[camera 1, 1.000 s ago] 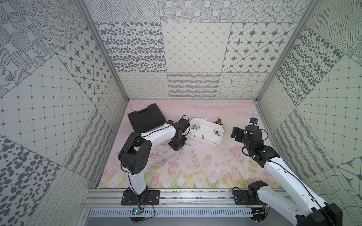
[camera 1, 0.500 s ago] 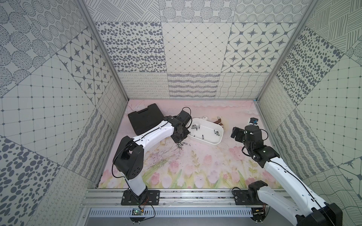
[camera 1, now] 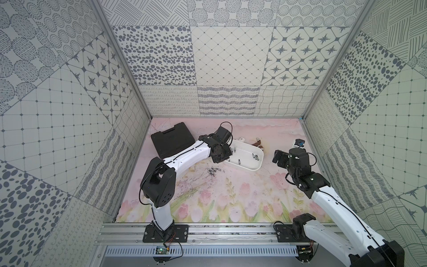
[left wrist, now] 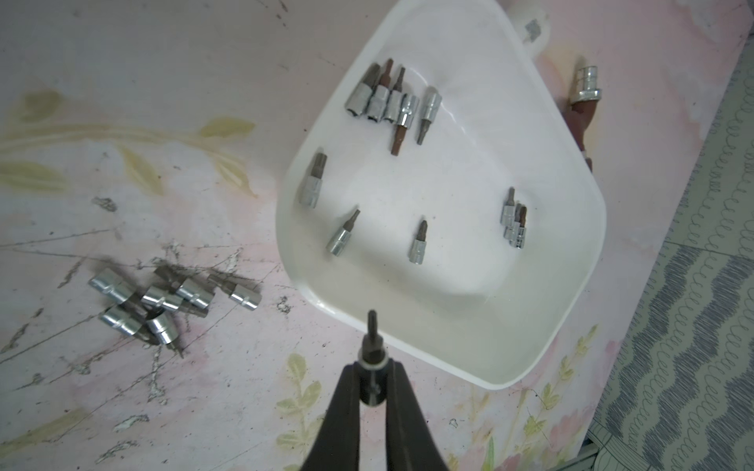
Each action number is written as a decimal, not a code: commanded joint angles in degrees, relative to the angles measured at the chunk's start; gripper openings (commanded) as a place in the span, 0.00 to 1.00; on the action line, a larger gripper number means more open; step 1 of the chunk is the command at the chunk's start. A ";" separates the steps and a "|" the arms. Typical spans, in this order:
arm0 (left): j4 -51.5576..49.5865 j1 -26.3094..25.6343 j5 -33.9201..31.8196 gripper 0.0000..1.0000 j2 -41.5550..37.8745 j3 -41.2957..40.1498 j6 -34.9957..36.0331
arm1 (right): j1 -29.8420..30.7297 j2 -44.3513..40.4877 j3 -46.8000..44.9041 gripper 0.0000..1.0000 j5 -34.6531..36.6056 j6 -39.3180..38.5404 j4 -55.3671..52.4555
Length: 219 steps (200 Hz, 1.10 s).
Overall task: Put the bit on the desktop into the storage box
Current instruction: Place the screwdriver bit in the storage box.
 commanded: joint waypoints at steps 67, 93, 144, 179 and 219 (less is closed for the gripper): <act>-0.92 -1.05 9.68 0.00 13.17 16.11 24.55 | -0.27 -1.16 -0.09 0.97 0.53 -0.20 1.26; -7.17 -1.11 6.20 0.00 17.11 21.37 28.95 | -0.27 -1.25 -0.27 0.97 0.63 -0.07 1.30; -13.91 -1.12 0.74 0.00 22.42 26.71 33.19 | -0.27 -0.86 -0.57 0.97 0.54 0.24 1.31; -15.17 -1.17 -2.30 0.00 24.40 27.10 33.06 | -0.27 -0.47 -0.53 0.97 0.37 0.33 1.35; -17.25 -1.54 -7.57 0.00 26.36 27.36 33.74 | -0.27 -0.21 -0.51 0.97 0.37 0.50 1.35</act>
